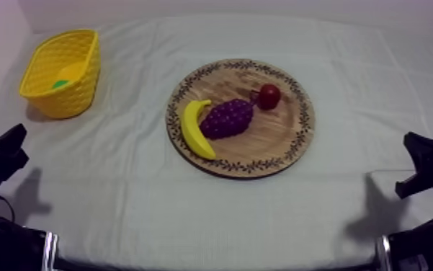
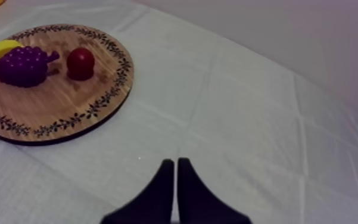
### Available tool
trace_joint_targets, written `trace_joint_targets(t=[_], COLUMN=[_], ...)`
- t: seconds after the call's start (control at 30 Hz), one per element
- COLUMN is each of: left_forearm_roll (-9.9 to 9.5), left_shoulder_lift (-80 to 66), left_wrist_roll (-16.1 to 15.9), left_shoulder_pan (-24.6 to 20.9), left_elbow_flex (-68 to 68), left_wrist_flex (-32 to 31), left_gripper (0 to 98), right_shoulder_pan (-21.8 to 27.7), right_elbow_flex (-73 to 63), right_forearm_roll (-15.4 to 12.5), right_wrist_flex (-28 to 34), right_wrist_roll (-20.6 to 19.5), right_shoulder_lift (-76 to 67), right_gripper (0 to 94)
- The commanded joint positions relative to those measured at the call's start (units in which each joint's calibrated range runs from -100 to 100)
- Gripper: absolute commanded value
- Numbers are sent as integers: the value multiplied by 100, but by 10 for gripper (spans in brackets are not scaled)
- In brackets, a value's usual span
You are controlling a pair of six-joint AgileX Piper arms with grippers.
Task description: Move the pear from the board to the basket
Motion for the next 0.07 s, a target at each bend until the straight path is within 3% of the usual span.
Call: trace_joint_targets(t=[0.0, 0.03], left_forearm_roll=[-4, -4], left_shoulder_lift=[0, 0], left_wrist_roll=[0, 0], left_shoulder_pan=[0, 0], left_elbow_flex=[2, 2], left_wrist_flex=[0, 0], left_gripper=[1, 1], right_shoulder_pan=[0, 0], right_elbow_flex=[-1, -1], right_forearm_roll=[0, 0], right_wrist_flex=[0, 0], right_wrist_roll=[1, 1], right_shoulder_lift=[-1, -1], right_gripper=[3, 3])
